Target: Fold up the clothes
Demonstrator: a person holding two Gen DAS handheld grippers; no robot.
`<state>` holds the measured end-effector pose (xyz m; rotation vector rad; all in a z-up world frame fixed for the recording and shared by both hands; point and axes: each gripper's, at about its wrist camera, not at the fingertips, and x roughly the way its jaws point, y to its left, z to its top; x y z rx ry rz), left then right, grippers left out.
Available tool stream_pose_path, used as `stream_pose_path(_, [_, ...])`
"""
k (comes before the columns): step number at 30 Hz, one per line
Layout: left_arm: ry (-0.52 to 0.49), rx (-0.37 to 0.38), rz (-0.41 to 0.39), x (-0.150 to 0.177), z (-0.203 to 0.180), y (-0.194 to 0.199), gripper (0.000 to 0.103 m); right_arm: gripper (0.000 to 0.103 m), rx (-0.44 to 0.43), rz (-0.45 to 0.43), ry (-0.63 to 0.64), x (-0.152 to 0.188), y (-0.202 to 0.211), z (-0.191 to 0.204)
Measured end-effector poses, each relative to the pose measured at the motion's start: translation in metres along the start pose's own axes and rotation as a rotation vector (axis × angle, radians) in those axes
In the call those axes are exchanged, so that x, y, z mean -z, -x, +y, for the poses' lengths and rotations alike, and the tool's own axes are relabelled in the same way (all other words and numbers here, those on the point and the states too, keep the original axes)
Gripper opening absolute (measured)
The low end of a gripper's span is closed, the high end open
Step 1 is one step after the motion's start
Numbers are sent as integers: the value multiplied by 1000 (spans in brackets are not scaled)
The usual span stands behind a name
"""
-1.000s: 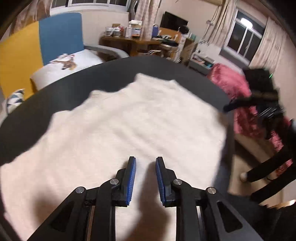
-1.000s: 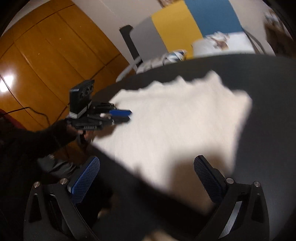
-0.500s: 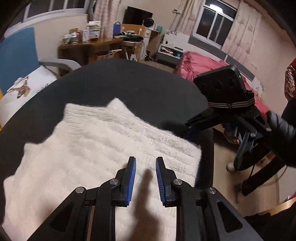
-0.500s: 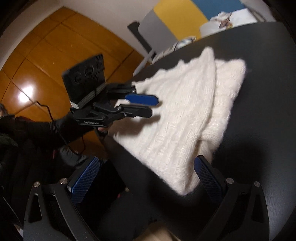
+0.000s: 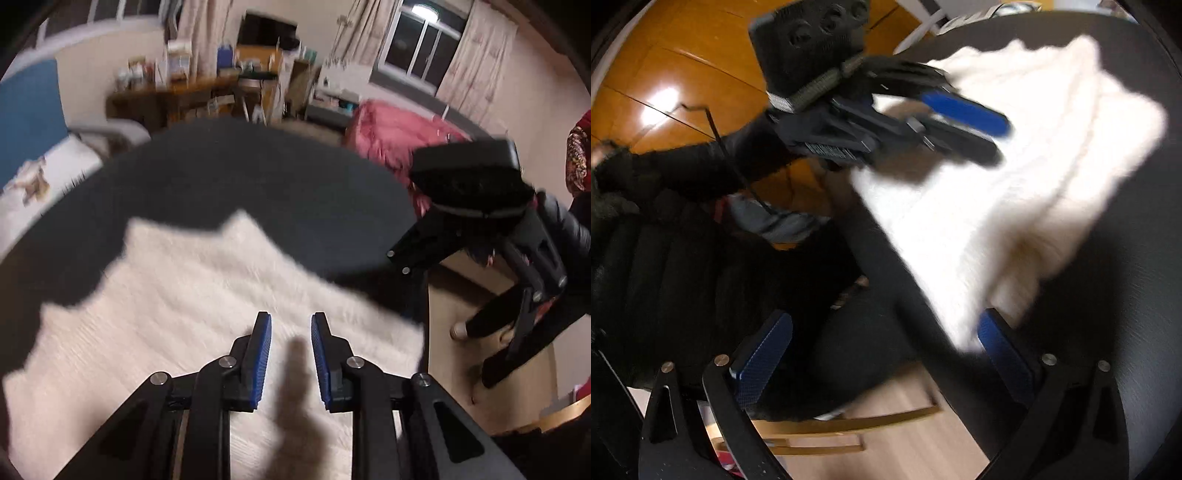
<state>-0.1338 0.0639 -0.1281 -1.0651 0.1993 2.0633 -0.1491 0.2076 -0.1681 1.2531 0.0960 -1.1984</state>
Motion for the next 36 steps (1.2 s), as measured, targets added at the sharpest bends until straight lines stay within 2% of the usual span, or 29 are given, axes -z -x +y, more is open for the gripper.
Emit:
stream_pose_path(2, [27,-23,-23,-10,12,2,22,102,73,-55,30,-4,14,10])
stream_pose_path(5, [78,-58,-34,-24,31,-5,22,103,97,-195,82,-24,32,21])
stream_pose_path(7, [104,-63,-21,-32,43,-18,22,103,101,-240,102,-39,28,17])
stream_pose_path(11, [149,-74,104,-35,64,-62,23,103,97,-224,59,-52,-2,-4])
stream_pose_path(13, [175,-62,101,-39,68,-69,23,102,94,-247,19,-39,-8,-18])
stream_pose_path(15, [195,-46,80,-42,69,-60,23,102,92,-269,-17,-28,-13,-28])
stream_pose_path(17, [224,-26,21,-42,72,-43,23,103,104,-284,-29,-26,-6,-24])
stream_pose_path(20, [265,-53,-71,-37,85,-14,23,103,193,-325,6,-36,8,-15])
stream_pose_path(22, [305,-90,-78,-34,96,-7,23,103,258,-360,35,-43,18,-11])
stream_pose_path(24, [332,-127,-28,-36,106,-16,23,103,315,-386,34,-58,22,-20])
stream_pose_path(27, [368,-159,97,-41,117,-47,23,103,390,-362,-42,-71,11,-44])
stream_pose_path(29, [346,-172,92,-47,115,-55,24,103,424,-333,-95,-67,3,-60])
stream_pose_path(31, [356,-158,70,-49,117,-51,24,103,438,-319,-116,-66,-5,-68])
stream_pose_path(33, [378,-132,41,-50,121,-40,24,103,450,-310,-68,-77,-8,-59])
stream_pose_path(36, [425,-124,-72,-35,127,2,24,103,468,-296,3,-92,-12,-46])
